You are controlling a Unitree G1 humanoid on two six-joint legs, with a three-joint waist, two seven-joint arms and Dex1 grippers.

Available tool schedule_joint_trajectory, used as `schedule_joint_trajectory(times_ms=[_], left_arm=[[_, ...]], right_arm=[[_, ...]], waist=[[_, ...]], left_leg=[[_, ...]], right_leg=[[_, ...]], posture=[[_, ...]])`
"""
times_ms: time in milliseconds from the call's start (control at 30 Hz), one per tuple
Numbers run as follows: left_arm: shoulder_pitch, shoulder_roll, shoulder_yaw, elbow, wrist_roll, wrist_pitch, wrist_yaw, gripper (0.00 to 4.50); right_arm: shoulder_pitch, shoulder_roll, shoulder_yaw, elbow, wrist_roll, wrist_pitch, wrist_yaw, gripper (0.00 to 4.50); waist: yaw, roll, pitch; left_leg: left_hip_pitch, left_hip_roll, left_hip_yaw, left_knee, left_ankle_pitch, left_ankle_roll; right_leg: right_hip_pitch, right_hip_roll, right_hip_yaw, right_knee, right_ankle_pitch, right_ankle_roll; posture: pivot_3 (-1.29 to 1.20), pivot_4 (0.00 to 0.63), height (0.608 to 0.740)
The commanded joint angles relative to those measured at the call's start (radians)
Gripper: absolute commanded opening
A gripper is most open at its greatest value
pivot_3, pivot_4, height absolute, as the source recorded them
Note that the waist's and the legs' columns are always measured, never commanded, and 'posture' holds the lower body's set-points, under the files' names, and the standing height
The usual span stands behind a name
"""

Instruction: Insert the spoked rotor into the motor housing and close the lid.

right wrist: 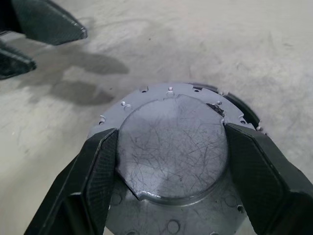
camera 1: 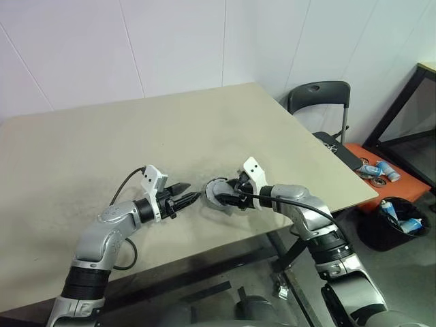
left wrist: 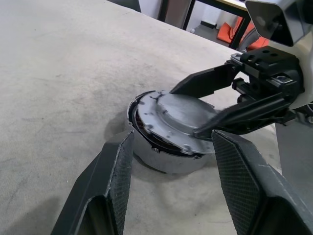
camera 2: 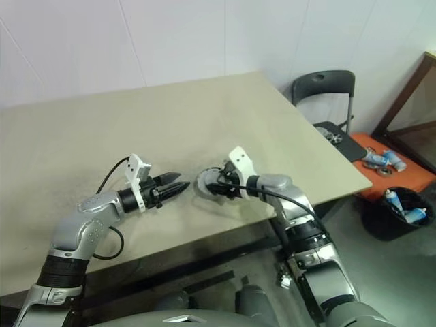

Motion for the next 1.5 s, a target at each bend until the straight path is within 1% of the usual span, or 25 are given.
schedule_joint_trajectory(times_ms=[33,133,200,600,933,1067,1267,1500], left_arm=[[-0.018,0.004,0.003,-0.012,0.000,-0.014,-0.006,2.70],[-0.016,0.004,0.002,-0.015,0.000,-0.013,-0.005,2.70],[-0.017,0.003,0.001,-0.013,0.001,-0.014,-0.006,2.70],[-0.022,0.004,0.000,-0.014,0.003,-0.014,-0.009,2.70],[-0.015,0.002,-0.001,-0.030,0.000,-0.008,0.003,2.70],[-0.018,0.000,-0.001,-0.040,-0.005,-0.001,0.009,2.70],[-0.017,-0.004,0.000,-0.057,-0.010,0.012,0.022,2.70],[-0.011,-0.006,0.002,-0.067,-0.011,0.020,0.029,2.70]], right_arm=[[-0.017,0.033,-0.043,-0.020,0.030,0.006,-0.035,3.11],[-0.030,0.065,-0.105,-0.028,0.088,0.056,-0.053,3.11],[-0.033,0.069,-0.114,-0.034,0.094,0.062,-0.056,3.11],[0.011,0.047,-0.011,-0.018,-0.012,-0.051,-0.072,3.11],[0.020,0.056,-0.008,0.003,-0.029,-0.049,-0.089,3.11],[0.017,0.076,-0.011,0.032,-0.033,-0.040,-0.115,3.11],[0.029,0.077,0.006,0.074,-0.060,-0.050,-0.130,3.11],[0.024,0.053,-0.010,0.084,-0.041,-0.041,-0.093,3.11]], waist=[[-0.001,0.000,0.000],[0.001,0.000,0.000],[0.001,0.000,0.000],[0.000,0.000,0.000],[0.001,0.000,0.000],[0.000,0.000,0.000],[0.000,0.000,0.000],[0.000,-0.001,-0.001]], left_leg=[[0.000,0.000,0.000,0.000,0.000,0.000],[0.000,0.000,0.000,0.000,0.000,0.000],[0.000,0.000,0.000,0.000,0.000,0.000],[0.000,0.000,0.000,0.000,0.000,0.000],[0.000,0.000,0.000,0.000,0.000,0.000],[0.000,0.000,0.000,0.001,0.000,0.000],[0.002,0.000,0.000,0.001,0.000,0.000],[0.003,0.000,0.000,0.003,0.000,0.000]], right_leg=[[0.000,0.000,0.000,0.000,0.000,0.000],[0.000,0.000,0.000,0.000,0.000,0.000],[0.000,0.000,0.000,0.000,0.000,0.000],[0.000,0.000,0.000,0.000,0.000,0.001],[0.000,0.000,0.000,0.000,0.000,0.001],[0.000,0.000,0.000,0.000,0.000,0.000],[0.002,0.000,0.000,0.001,0.000,0.000],[0.004,0.000,0.000,0.001,-0.001,-0.002]], posture=[[0.00,0.000,0.740],[0.00,0.000,0.740],[0.00,0.000,0.740],[0.00,0.000,0.740],[0.00,0.000,0.740],[0.00,0.000,0.740],[0.00,0.000,0.740],[0.00,0.000,0.740]])
